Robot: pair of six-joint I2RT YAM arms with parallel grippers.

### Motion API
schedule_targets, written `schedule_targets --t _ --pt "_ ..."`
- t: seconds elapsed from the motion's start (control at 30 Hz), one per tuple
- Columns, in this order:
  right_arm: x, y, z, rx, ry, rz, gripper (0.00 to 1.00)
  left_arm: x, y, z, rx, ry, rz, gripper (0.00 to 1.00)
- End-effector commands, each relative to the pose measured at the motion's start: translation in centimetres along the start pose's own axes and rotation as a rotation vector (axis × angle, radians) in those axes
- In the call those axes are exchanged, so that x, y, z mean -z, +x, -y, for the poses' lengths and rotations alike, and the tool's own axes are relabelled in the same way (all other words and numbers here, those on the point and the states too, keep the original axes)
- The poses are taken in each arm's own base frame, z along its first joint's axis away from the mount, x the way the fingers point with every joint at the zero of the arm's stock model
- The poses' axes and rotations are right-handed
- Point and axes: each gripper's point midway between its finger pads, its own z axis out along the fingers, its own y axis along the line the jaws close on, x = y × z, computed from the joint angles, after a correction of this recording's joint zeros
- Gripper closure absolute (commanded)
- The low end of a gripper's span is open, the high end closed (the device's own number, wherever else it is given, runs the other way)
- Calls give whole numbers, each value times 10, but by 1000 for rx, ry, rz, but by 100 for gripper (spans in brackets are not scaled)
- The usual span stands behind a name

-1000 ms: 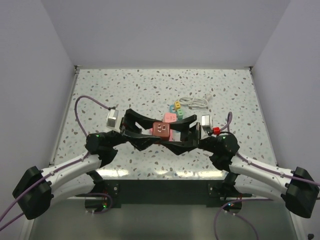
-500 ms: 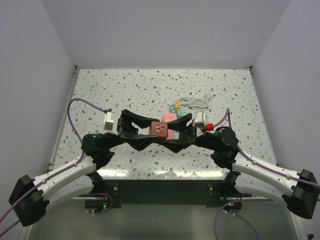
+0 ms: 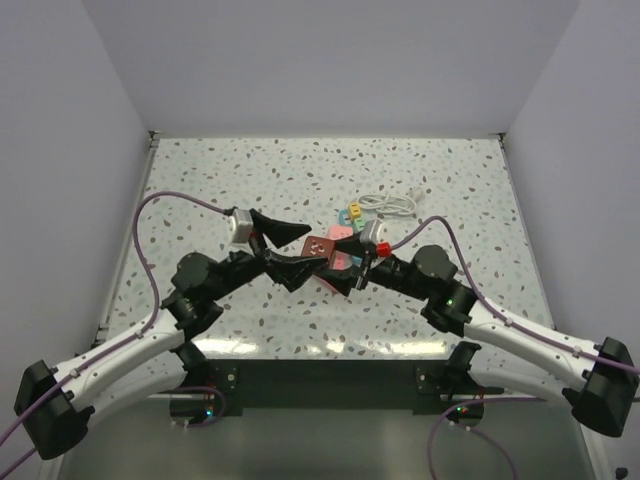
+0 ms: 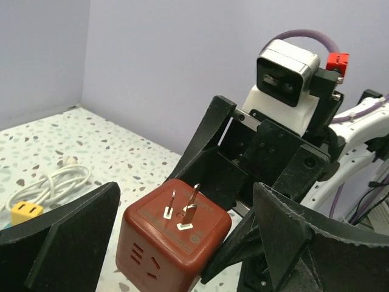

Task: Insert the plug

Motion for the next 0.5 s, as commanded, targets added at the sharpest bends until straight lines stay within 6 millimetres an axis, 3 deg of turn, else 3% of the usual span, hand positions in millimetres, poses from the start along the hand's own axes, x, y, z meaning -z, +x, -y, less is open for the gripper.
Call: schedule_targets --t 0.0,0.3,0.47 --pt "5 -13 19 83 93 -5 100 -4 -13 -16 -44 -113 -8 4" --pt "7 19 47 157 212 -168 100 -5 30 -70 5 -394 -261 5" --pt "4 26 59 181 264 -214 100 -1 52 -78 35 -427 -329 6"
